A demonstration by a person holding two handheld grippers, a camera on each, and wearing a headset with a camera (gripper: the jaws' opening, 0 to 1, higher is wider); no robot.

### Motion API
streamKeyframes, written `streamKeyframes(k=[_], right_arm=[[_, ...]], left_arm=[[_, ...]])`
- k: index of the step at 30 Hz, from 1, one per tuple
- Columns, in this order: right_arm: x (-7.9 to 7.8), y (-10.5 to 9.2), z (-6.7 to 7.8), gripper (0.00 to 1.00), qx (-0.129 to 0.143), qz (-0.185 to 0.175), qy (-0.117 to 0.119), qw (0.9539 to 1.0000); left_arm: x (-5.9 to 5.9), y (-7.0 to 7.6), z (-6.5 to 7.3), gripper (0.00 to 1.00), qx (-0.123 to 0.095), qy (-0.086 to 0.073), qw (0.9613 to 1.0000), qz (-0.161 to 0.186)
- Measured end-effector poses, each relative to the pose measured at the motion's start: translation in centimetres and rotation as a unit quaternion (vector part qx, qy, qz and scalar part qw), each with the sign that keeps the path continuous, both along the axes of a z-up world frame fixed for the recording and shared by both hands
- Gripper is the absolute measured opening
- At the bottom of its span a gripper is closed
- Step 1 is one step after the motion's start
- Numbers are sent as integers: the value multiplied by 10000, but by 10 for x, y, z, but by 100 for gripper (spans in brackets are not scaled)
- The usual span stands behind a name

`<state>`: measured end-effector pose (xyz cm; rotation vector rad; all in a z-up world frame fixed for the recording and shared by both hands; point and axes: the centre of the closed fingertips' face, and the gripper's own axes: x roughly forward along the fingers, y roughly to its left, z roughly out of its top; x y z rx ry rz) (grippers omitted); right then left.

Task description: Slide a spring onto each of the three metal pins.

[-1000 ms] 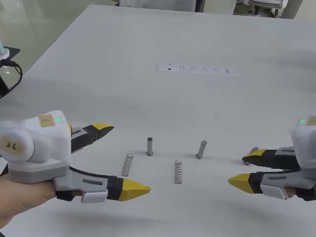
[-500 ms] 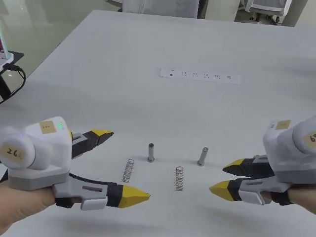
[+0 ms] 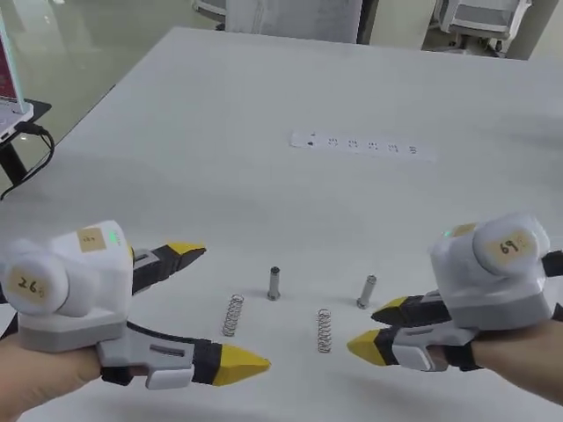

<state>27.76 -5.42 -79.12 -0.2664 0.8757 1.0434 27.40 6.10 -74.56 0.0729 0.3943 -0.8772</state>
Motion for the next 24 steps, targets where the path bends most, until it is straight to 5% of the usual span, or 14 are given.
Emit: streamKeyframes(k=[12, 24], right_arm=[[6, 24, -19, 29, -246, -156, 157, 9995], [18, 27, -41, 23, -572, -374, 239, 9974]], left_arm=[[-1, -1, 0, 96, -10, -4, 10000, -24], [-4, 3, -3, 96, 3, 24, 10000, 20]])
